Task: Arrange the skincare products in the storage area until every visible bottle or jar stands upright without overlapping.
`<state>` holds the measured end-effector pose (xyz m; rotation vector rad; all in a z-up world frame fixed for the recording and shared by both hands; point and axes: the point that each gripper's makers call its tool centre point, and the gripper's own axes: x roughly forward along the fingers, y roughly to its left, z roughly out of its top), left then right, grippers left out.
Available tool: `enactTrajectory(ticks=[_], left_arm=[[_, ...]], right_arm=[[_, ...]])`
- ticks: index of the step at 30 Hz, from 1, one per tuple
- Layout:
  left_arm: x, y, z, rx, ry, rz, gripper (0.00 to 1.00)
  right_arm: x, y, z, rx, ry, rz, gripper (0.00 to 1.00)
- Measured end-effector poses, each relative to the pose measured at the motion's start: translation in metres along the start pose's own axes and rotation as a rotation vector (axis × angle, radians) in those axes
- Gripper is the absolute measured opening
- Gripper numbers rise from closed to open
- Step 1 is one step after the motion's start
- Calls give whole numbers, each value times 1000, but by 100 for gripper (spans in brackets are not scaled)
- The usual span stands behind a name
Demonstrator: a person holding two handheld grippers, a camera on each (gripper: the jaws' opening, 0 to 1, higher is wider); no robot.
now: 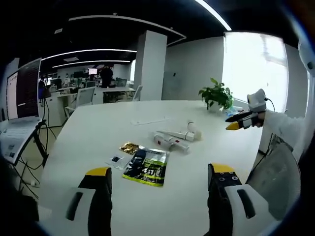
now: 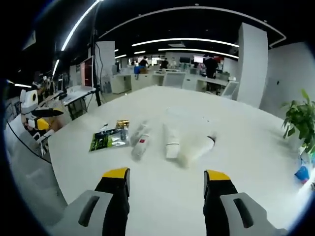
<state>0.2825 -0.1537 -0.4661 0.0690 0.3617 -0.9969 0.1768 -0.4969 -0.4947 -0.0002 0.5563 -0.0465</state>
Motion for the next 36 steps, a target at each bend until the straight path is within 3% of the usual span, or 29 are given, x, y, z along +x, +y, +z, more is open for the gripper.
enactTrajectory(ticks=[6, 16, 22, 30, 36], left_arm=[[4, -1, -3, 5, 1, -29, 59], [7, 3, -4, 0, -5, -38, 42], [9, 4, -6, -14, -2, -38, 39], [12, 2, -11, -17, 11, -42, 38], [12, 4, -9, -26, 3, -33, 38]], right_arm=[[26, -12, -4, 26, 33, -4, 51], [54, -27, -2, 50, 80, -15, 46], [73, -33, -2, 85, 111, -7, 41], [101, -47, -16, 130, 192, -32, 41], [112, -44, -14, 151, 210, -40, 39]])
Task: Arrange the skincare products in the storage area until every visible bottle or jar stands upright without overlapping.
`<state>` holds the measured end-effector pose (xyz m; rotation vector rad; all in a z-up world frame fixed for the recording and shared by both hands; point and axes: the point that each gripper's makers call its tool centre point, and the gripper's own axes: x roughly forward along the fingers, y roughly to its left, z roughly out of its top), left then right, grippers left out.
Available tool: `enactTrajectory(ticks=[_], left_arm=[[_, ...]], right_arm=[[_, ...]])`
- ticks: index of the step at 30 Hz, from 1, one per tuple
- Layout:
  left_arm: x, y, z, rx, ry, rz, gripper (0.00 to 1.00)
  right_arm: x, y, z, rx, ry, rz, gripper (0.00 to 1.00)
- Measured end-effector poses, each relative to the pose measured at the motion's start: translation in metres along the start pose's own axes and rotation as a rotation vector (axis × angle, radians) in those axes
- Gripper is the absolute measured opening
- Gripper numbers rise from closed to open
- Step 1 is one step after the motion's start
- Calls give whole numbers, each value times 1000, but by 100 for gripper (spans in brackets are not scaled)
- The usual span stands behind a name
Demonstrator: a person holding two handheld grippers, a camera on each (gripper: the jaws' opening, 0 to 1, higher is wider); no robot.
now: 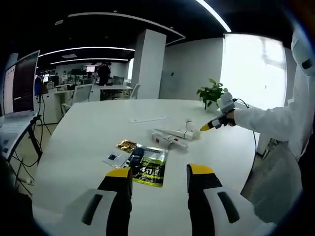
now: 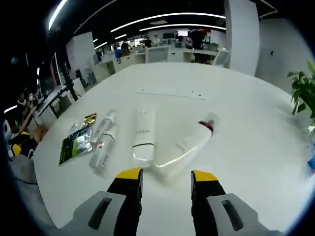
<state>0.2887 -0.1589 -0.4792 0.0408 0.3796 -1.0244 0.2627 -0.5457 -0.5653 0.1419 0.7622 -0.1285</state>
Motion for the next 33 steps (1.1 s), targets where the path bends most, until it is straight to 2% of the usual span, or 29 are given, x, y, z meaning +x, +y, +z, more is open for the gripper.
enactTrajectory(ticks=[7, 15, 22, 27, 29, 31, 33], left_arm=[[2, 2, 0, -14, -8, 10, 39], [2, 3, 0, -24, -13, 5, 38], [4, 2, 1, -32, -21, 4, 38], [5, 4, -1, -34, -24, 2, 37], [4, 4, -1, -35, -28, 2, 37], [4, 4, 0, -36, -30, 2, 37], [4, 4, 0, -37, -31, 1, 37]], right_arm=[[23, -12, -1, 28, 49, -24, 38], [29, -4, -1, 59, 77, -34, 39], [34, -11, 4, 106, 92, -51, 40], [40, -13, 5, 183, 113, -52, 41], [42, -12, 2, 290, 127, -52, 42], [43, -14, 1, 332, 140, -54, 43], [45, -16, 3, 334, 148, -54, 44]])
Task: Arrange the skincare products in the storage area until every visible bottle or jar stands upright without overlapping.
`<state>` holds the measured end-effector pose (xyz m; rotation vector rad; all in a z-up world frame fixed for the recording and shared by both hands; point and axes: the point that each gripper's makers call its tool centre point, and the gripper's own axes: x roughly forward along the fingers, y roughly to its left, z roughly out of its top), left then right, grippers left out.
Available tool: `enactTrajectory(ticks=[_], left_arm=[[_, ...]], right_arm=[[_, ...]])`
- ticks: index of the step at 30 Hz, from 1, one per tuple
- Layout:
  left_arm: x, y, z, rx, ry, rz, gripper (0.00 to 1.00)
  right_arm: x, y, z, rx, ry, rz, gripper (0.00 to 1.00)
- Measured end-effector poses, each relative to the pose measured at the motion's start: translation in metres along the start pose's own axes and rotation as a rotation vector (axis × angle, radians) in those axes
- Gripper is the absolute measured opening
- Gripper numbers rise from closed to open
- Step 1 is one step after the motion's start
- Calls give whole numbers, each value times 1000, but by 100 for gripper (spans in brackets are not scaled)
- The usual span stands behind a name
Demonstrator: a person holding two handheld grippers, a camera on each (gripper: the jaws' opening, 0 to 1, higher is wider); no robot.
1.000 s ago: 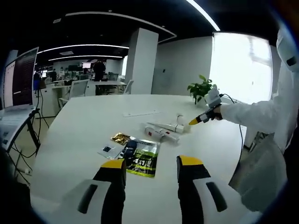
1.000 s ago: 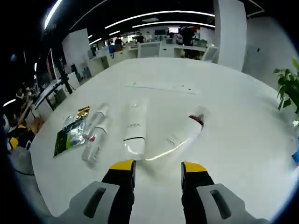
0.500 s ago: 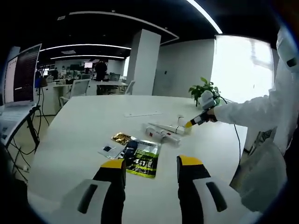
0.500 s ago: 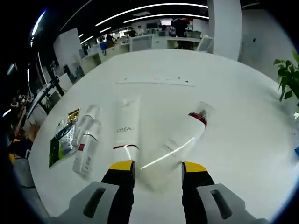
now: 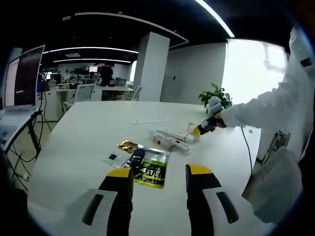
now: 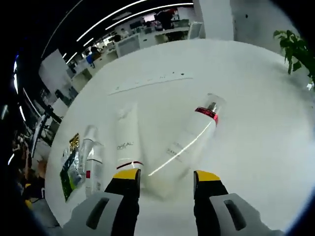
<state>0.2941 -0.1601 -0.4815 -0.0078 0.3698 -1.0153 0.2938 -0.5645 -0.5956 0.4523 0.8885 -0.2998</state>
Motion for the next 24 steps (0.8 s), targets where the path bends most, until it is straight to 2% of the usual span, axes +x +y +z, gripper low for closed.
enactTrajectory(ticks=[3, 4, 10, 13, 14, 18, 24], left_arm=[[1, 0, 0, -1, -4, -2, 37], [0, 1, 0, -2, -4, -2, 37], [0, 4, -3, -6, -6, -1, 36], [0, 3, -4, -12, -4, 0, 36], [-1, 3, -4, -14, -3, 2, 36], [-2, 6, -6, -22, -5, 1, 36], [-2, 8, -8, -16, -1, -2, 36]], right_arm=[[-1, 3, 0, 98, 6, 3, 45], [-1, 5, 0, 113, 3, 14, 46], [1, 0, -1, 209, 23, -27, 45], [3, 0, 2, 213, 12, -47, 44], [4, -4, 1, 190, 24, -84, 44], [5, 0, -4, 237, 34, -84, 44], [7, 1, -4, 195, 53, -108, 45]])
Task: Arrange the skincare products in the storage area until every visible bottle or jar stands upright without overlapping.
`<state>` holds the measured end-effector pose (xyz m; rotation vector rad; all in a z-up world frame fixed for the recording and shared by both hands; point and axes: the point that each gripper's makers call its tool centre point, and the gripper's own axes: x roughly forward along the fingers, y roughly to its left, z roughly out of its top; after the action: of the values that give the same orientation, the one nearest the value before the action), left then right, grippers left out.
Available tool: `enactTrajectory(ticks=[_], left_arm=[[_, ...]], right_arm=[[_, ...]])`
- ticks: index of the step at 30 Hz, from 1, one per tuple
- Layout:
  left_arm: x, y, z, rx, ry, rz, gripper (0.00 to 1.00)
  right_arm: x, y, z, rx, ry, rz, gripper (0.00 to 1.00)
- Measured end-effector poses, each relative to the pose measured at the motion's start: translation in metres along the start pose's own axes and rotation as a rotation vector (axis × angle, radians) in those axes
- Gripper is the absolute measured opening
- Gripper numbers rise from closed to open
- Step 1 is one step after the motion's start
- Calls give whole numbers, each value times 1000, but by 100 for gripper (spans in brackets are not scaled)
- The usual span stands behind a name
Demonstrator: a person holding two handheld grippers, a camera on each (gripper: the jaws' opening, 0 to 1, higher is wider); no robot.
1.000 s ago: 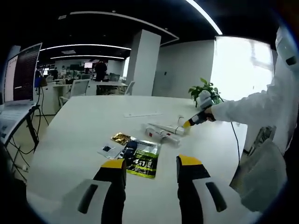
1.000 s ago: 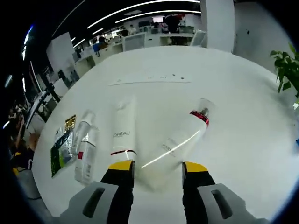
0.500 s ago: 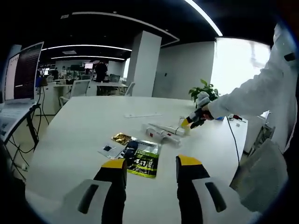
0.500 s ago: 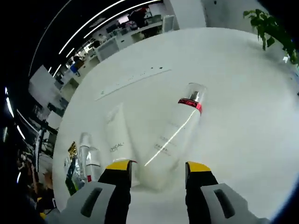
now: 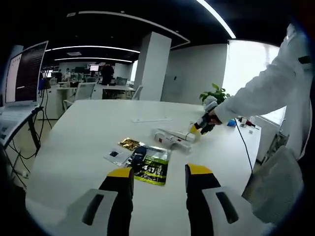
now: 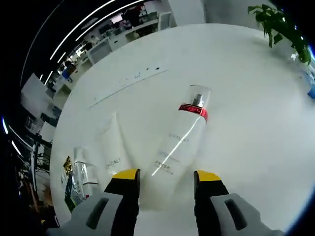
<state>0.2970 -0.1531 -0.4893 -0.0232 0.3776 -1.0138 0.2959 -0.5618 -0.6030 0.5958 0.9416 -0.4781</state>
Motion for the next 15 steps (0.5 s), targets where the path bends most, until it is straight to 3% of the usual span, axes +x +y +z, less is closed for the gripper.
enactTrajectory(ticks=[3, 6, 12, 15], left_arm=[[0, 0, 0, 0, 1, -5, 36], [0, 0, -2, 2, 6, -4, 36], [0, -1, -2, 1, 5, -11, 36], [-1, 1, -3, -1, 6, -6, 36]], right_arm=[[-1, -2, 0, -113, 9, -26, 42], [1, -4, 3, -145, 28, -41, 40], [5, -18, 4, -323, 90, -113, 32], [8, -22, 4, -372, 100, -126, 31]])
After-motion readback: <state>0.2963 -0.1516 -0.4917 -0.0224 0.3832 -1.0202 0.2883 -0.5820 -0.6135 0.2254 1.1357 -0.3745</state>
